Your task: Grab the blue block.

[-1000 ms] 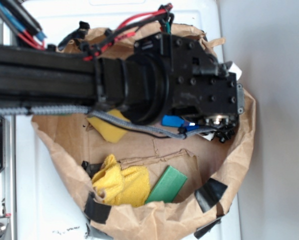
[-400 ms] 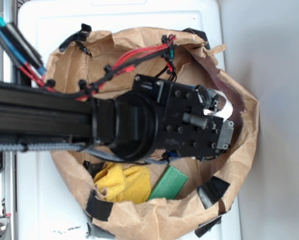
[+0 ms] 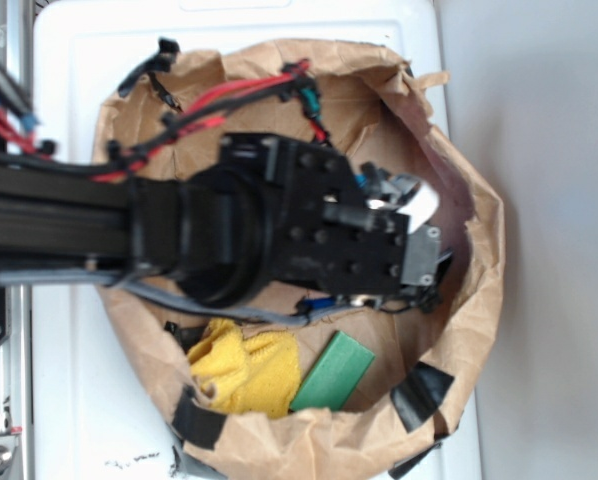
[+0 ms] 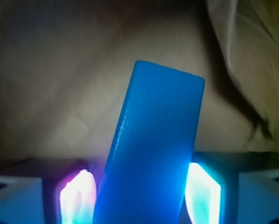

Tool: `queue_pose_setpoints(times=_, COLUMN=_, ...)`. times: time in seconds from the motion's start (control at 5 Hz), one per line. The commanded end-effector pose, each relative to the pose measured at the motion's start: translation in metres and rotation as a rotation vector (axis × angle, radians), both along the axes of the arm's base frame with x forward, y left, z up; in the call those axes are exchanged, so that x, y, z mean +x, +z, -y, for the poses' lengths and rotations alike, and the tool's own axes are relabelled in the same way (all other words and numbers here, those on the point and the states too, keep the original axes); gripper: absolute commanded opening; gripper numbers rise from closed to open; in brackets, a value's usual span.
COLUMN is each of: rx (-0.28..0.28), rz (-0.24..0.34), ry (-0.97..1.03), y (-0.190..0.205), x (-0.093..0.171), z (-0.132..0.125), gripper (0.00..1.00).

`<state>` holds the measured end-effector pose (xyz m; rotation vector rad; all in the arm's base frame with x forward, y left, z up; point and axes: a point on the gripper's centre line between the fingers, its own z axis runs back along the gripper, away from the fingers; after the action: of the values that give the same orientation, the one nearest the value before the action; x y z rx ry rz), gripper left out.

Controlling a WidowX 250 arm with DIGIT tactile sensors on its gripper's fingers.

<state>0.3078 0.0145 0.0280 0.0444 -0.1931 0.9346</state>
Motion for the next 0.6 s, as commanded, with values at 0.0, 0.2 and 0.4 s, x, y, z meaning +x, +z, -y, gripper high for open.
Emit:
queue_pose_setpoints(times=0.0, rx=-0.077, rz=0.074, ry=-0.137, y=0.096, x=-0.025, z=-0.012, gripper=0.0)
queue_pose_setpoints(times=0.2, rx=-0.061, rz=0.034, ry=-0.304, y=0.126, x=-0.042, z=-0.008, gripper=0.0)
queue_pose_setpoints(times=0.4, rx=-0.016, rz=-0.033, ry=-0.37, y=0.138, x=-0.054, z=0.001, gripper=0.0)
